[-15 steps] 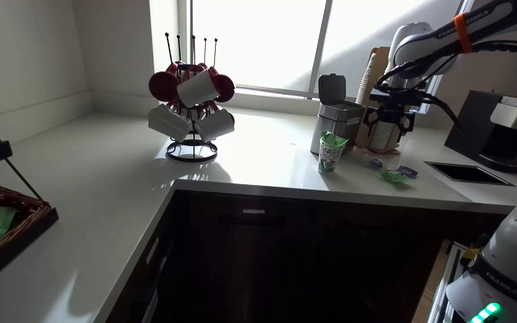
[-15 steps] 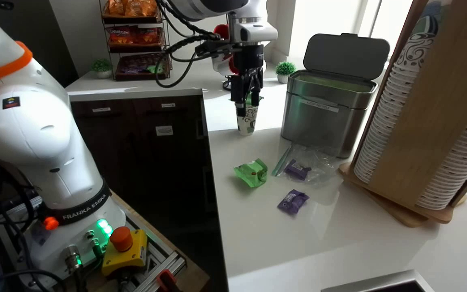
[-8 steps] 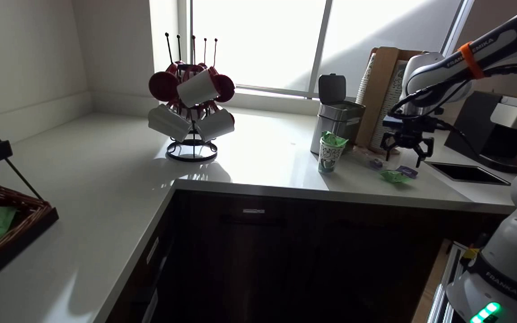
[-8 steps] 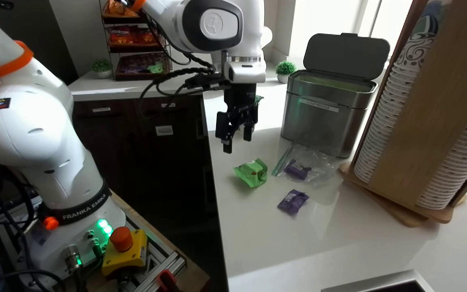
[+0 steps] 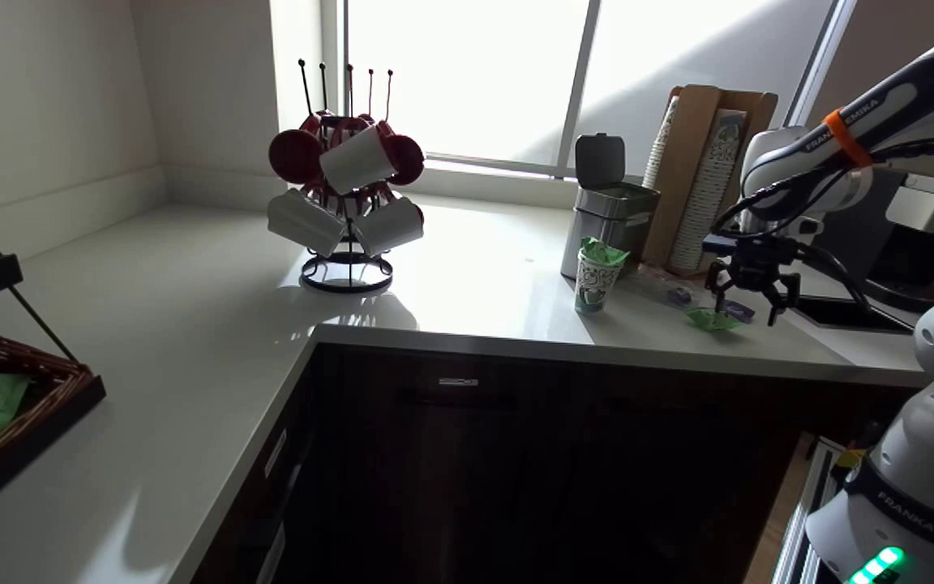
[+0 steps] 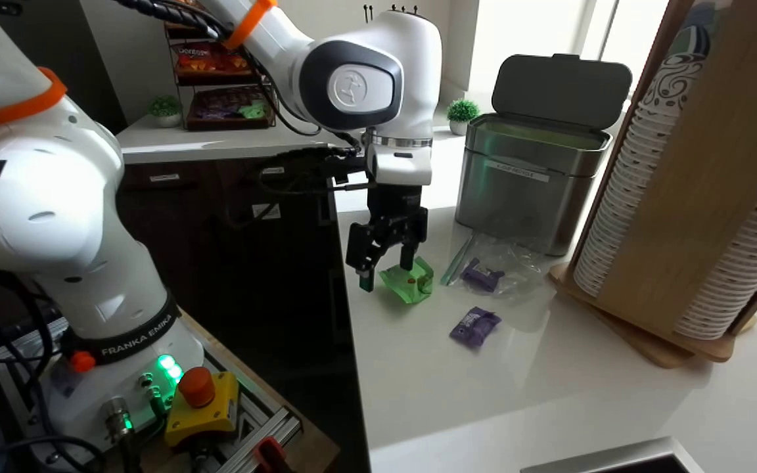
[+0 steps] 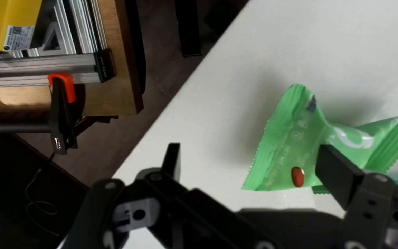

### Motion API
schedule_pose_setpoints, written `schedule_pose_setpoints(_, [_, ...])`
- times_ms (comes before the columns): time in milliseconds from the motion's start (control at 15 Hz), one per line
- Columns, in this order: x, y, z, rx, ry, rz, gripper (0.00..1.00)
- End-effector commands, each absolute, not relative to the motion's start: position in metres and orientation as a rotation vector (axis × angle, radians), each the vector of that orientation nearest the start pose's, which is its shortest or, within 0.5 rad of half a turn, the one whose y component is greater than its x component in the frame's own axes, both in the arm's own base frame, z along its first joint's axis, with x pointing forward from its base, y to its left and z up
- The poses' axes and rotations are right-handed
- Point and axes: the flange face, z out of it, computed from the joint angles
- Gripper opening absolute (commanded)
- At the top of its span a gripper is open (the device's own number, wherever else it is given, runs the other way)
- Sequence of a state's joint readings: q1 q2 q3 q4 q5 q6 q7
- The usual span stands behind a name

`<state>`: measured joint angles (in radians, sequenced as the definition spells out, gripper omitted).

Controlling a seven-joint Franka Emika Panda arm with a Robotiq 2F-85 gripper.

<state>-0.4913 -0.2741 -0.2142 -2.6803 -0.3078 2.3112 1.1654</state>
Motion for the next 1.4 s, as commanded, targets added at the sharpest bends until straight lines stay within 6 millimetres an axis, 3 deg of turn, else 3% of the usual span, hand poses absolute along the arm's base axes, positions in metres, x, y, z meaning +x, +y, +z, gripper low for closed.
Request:
schedule_pose_setpoints(0, [0.304,-0.259,0.296,-2.254,2.46,0.026,1.0])
schedule_pose_setpoints(67, [0.307,-0.26,0.295,-2.259,2.452,0.005,1.0])
schedule_pose_setpoints(267, [0.317,-0.259,0.293,-2.282,2.422,-0.073,0.73])
schedule_pose_setpoints(333, [0.32,-0.258,0.293,-2.291,2.414,-0.091,0.68])
schedule_pose_setpoints(400, [0.322,-0.258,0.294,-2.302,2.402,-0.111,0.85])
schedule_pose_setpoints(667, [0.326,-0.256,0.294,-2.332,2.382,-0.171,1.0])
schedule_pose_setpoints(733, [0.327,-0.255,0.293,-2.345,2.374,-0.178,0.78])
schedule_pose_setpoints(933, [0.33,-0.253,0.291,-2.375,2.355,-0.195,0.64])
schedule_pose_setpoints(1333, [0.338,-0.249,0.295,-2.426,2.313,-0.24,0.16])
